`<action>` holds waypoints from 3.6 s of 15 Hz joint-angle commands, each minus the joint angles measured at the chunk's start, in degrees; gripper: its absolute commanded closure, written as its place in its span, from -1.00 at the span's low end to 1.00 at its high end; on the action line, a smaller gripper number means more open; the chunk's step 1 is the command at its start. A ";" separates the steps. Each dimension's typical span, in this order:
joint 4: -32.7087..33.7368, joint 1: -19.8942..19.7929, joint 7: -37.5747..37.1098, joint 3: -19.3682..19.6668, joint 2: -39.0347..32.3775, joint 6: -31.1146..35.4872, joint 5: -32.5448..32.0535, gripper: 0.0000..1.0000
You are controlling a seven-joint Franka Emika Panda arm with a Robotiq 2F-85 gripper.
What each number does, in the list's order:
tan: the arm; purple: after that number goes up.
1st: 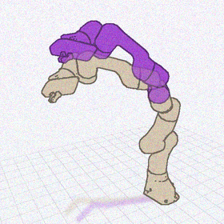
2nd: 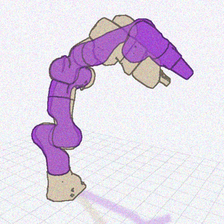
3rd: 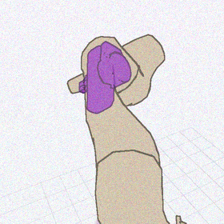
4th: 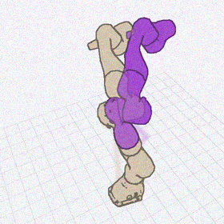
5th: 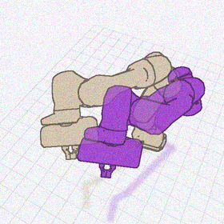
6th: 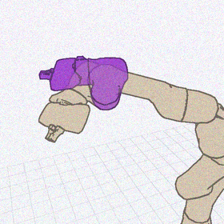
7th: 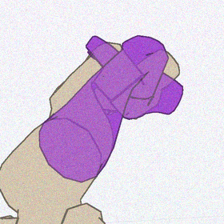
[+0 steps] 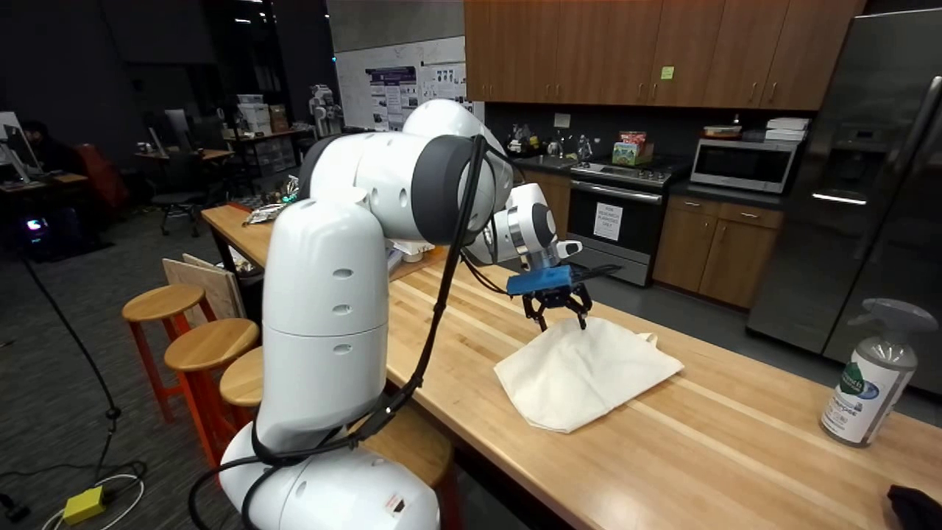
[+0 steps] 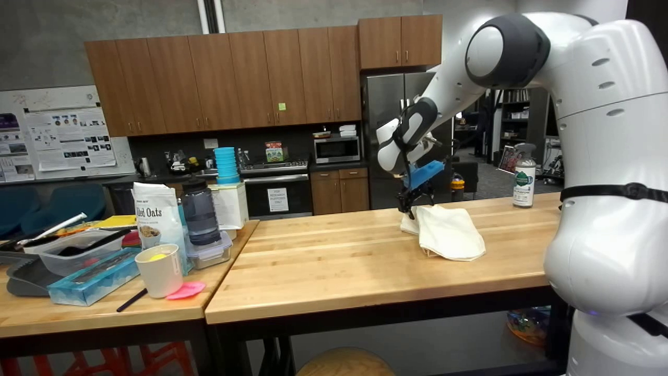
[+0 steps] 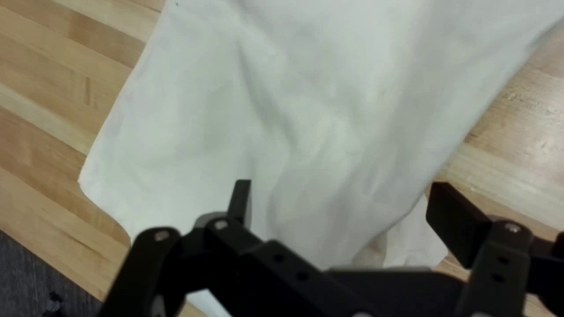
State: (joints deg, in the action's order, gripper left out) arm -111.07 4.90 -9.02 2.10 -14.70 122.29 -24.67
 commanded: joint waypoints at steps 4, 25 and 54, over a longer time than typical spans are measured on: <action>-5.01 -1.15 -2.21 0.85 2.03 -1.63 -0.19 -1.00; -6.17 -1.96 -2.66 0.63 1.22 -1.18 -0.23 0.71; -6.01 12.40 -2.11 -11.56 0.91 -0.48 -12.63 0.98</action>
State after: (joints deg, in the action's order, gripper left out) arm -114.47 18.93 -10.86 -10.54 -15.75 121.46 -37.02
